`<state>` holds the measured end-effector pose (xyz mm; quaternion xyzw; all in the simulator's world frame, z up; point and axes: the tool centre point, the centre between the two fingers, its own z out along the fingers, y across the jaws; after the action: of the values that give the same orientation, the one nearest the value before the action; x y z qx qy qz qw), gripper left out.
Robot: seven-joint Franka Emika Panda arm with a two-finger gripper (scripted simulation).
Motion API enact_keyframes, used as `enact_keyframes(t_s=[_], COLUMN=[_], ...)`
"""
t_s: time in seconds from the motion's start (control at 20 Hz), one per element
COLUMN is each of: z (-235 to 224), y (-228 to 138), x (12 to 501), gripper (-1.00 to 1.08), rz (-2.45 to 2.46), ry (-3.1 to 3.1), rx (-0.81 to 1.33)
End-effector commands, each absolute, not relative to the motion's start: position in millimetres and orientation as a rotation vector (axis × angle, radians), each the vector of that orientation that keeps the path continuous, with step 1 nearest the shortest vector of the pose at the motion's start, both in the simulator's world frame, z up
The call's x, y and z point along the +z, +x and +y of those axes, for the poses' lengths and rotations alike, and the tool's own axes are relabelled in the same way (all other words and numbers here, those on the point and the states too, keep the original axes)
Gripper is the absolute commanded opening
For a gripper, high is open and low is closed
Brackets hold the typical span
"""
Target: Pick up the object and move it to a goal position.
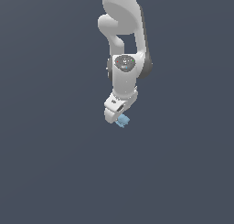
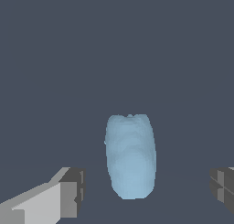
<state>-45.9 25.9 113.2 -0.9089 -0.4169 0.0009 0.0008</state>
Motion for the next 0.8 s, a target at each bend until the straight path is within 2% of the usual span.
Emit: enact_keyframes(t_s=[0.0,0.75], z=[26.6,27.4], y=[-47.6,-49.9], x=[111.5,93.3], gripper=[1.00,1.00], rz=[-1.360,-1.409], ry=[-2.831,-2.808], rx=[0.001,0.000])
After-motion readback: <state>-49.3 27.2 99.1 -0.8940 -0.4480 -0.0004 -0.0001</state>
